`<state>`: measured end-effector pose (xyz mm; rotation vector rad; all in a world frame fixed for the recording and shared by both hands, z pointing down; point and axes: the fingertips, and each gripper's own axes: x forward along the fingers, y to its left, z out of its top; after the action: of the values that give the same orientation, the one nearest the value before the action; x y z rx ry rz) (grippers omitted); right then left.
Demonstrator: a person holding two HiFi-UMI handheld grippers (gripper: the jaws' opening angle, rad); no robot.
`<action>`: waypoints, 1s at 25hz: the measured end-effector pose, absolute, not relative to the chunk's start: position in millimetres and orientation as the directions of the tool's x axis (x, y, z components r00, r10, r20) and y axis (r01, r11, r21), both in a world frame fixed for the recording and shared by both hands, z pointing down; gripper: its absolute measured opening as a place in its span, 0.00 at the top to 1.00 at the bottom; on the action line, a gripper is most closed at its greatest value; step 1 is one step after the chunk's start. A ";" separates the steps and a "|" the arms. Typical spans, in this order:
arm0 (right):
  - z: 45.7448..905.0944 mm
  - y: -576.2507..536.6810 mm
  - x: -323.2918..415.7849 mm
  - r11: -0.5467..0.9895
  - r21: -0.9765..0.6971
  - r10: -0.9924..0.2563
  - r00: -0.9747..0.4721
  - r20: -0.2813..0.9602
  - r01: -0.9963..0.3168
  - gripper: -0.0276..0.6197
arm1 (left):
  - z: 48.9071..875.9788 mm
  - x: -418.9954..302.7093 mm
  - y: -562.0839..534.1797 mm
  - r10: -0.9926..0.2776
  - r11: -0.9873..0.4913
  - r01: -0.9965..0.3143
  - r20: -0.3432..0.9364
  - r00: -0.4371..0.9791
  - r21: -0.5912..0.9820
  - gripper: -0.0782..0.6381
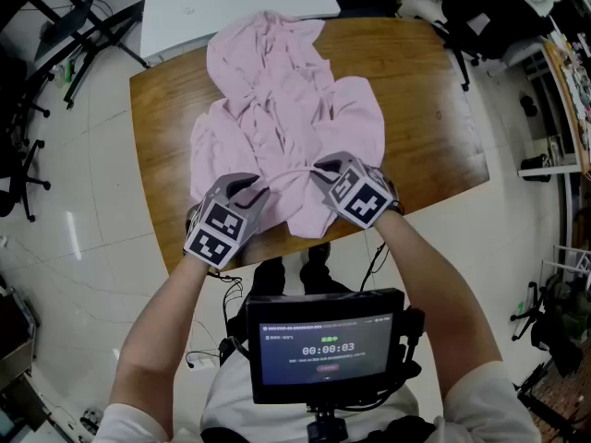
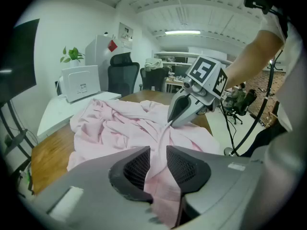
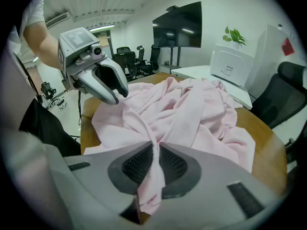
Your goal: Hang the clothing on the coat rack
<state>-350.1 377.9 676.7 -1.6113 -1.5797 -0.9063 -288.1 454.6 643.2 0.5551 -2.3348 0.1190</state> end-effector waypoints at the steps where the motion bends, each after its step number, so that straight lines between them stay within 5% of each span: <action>1: 673.6 378.2 -351.0 -0.010 -0.002 0.524 0.007 0.852 1.000 0.91 | 644.7 -289.8 453.7 -0.355 0.900 -0.431 0.679 -0.643 0.063 0.73; 12: 583.6 382.0 -326.3 0.076 0.078 0.741 -0.109 0.662 0.994 0.91 | 640.3 -315.0 409.8 -0.378 0.767 -0.625 0.687 -0.620 -0.142 0.66; 14: 569.8 383.0 -317.4 0.073 0.099 0.765 -0.120 0.633 0.992 0.91 | 637.1 -324.3 408.5 -0.360 0.770 -0.614 0.677 -0.642 -0.173 0.70; 16: 565.4 380.3 -311.0 0.066 0.127 0.770 -0.132 0.624 0.990 0.91 | 630.0 -332.0 412.2 -0.340 0.784 -0.589 0.657 -0.673 -0.198 0.85; 24: 569.8 355.1 -320.8 0.168 0.138 0.773 -0.217 0.596 0.976 0.83 | 577.0 -340.4 433.3 -0.287 0.857 -0.454 0.505 -0.814 -0.244 0.86; 25: 569.9 353.0 -322.4 0.177 0.133 0.774 -0.222 0.593 0.975 0.72 | 570.4 -340.2 436.3 -0.278 0.865 -0.436 0.487 -0.828 -0.248 0.86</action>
<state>-322.4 353.0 569.9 -1.6505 -2.0687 -0.6995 -340.2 436.3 570.4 0.5242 -2.5940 0.4894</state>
